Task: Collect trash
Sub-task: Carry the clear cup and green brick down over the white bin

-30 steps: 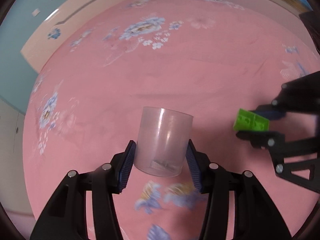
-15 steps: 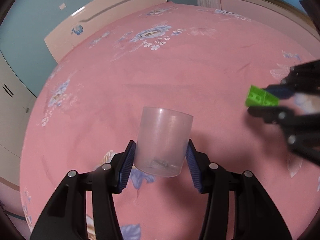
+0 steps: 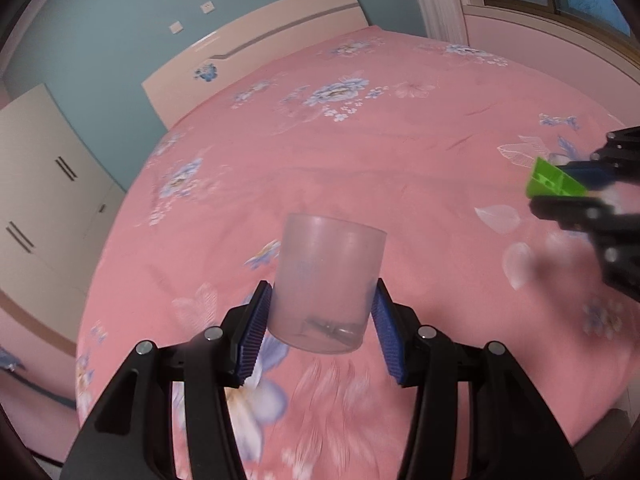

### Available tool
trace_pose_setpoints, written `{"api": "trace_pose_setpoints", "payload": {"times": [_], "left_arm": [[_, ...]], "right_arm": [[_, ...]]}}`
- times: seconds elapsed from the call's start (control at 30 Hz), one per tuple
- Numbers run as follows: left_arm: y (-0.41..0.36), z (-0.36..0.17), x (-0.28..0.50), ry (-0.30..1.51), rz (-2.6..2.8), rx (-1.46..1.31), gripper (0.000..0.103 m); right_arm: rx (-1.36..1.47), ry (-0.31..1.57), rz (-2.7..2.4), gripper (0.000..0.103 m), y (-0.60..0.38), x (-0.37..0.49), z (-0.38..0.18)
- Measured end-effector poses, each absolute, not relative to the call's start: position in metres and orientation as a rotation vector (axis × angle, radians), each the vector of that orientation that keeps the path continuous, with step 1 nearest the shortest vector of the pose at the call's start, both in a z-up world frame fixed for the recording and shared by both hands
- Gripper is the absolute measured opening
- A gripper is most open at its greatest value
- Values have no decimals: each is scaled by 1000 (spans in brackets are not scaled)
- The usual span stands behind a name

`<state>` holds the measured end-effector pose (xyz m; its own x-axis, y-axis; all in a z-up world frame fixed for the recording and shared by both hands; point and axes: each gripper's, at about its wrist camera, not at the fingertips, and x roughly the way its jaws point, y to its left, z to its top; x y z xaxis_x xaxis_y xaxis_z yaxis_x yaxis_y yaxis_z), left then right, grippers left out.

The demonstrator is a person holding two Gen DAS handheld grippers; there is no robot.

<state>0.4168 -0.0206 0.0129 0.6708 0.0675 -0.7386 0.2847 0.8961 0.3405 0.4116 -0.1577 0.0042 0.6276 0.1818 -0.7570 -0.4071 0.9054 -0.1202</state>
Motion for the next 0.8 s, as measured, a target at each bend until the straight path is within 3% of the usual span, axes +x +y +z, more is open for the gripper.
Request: {"api": "trace_pose_setpoints", "payload": {"times": [0.47, 0.8], "left_arm": [[-16, 99, 287, 743, -81, 394, 52], [-17, 116, 220, 720, -78, 371, 52]], "right_arm": [[-292, 754, 342, 23, -155, 273, 89], [-305, 736, 351, 22, -155, 204, 104]]}}
